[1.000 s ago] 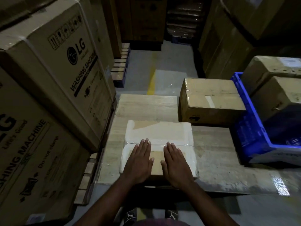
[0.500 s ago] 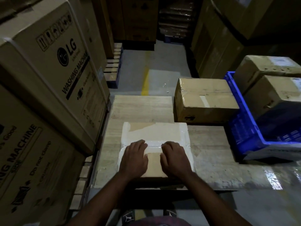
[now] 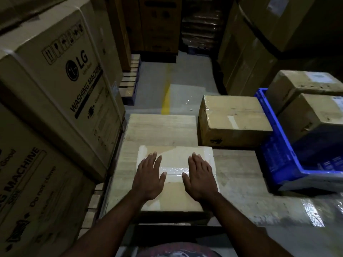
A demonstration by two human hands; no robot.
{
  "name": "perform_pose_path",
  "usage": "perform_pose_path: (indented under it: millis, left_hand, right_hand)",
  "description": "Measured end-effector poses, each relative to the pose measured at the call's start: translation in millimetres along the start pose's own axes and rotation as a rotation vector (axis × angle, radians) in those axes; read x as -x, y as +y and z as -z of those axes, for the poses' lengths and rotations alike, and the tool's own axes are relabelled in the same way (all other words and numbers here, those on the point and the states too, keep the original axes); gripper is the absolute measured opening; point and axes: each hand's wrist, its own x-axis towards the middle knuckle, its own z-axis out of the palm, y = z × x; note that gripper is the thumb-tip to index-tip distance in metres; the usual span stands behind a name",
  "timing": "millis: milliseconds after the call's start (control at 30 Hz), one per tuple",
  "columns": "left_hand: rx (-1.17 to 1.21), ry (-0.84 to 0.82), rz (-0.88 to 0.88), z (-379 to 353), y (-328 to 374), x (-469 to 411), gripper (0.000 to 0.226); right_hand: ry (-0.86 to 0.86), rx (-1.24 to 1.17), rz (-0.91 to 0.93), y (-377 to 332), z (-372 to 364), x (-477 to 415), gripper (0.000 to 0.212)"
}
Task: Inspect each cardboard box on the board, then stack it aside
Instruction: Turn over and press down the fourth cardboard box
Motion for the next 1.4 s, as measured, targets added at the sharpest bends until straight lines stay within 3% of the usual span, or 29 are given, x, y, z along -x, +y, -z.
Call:
perform_pose_path:
  millis: [167,333,567,667,733,833,933,1033,1167,1400]
  left_hand:
    - [-0.037,0.054,0.026,11,-3,-30,0.061]
    - [-0.019,-0.010,0.042,2,-23,-57,0.072]
    - [-0.066,0.016,0.035,1,-23,-57,0.070]
    - [-0.065,0.039,0.076,4,-20,-52,0.068]
    - [-0.033,0.065,0.152,6,-17,-46,0.065]
    - [0.109,0.105,0.348,5,-18,-31,0.069]
    - [0.299,0.099,0.524,8,-21,-19,0.080]
    - [0.418,0.082,0.680,13,-22,-13,0.083]
    - [0.663,0.090,0.944,23,-24,-8,0.062]
    - [0.941,0.175,0.934,42,-12,4,0.054]
  right_hand:
    - [0.095,0.018,0.054,11,23,-29,0.059]
    - [-0.020,0.039,0.009,25,21,-56,0.067]
    - [-0.017,0.110,0.019,30,10,-60,0.070]
    - [0.007,0.013,0.034,29,19,-58,0.068]
    - [0.107,-0.205,0.007,30,27,-51,0.069]
    - [0.205,-0.488,-0.232,39,31,-34,0.072]
    - [0.121,-0.690,-0.534,48,30,-15,0.071]
    - [0.022,-0.933,-0.699,49,26,-1,0.063]
    - [-0.014,-0.935,-0.590,34,25,13,0.039]
    - [0.072,-0.896,-0.508,36,45,22,0.036]
